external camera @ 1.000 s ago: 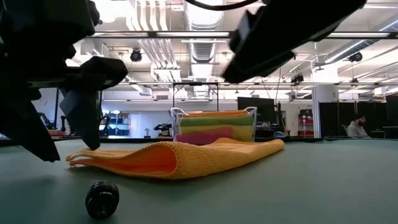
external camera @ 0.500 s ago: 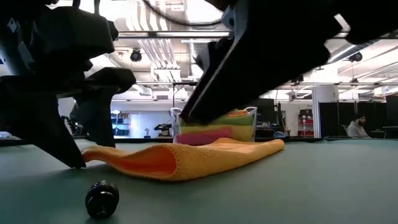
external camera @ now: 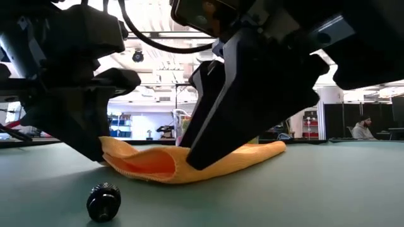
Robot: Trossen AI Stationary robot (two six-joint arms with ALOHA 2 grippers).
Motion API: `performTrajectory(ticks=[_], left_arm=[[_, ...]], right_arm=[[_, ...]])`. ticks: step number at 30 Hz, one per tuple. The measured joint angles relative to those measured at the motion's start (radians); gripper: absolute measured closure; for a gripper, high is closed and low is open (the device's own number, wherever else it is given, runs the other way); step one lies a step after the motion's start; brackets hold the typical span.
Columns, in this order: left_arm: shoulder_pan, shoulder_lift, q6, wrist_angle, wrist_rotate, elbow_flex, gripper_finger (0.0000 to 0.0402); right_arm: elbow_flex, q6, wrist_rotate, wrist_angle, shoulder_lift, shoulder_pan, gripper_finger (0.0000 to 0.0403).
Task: Fold microfiber towels
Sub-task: Fold the orange microfiber towel
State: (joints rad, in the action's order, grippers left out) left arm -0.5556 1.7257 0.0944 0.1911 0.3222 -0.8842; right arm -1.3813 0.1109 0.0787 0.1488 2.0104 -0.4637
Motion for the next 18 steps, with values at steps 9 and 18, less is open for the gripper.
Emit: performTrajectory(ticks=[9,18], left_arm=[[0.0,0.001,0.052,-0.003,-0.003,0.001,0.0387],[0.0,0.001,0.253,-0.002,-0.031,-0.011,0.0387]], right_arm=[[0.004,-0.056,0.0,-0.003,0.004,0.005,0.0234],[0.016,-0.059,-0.007,0.002,0.004,0.006,0.0295]])
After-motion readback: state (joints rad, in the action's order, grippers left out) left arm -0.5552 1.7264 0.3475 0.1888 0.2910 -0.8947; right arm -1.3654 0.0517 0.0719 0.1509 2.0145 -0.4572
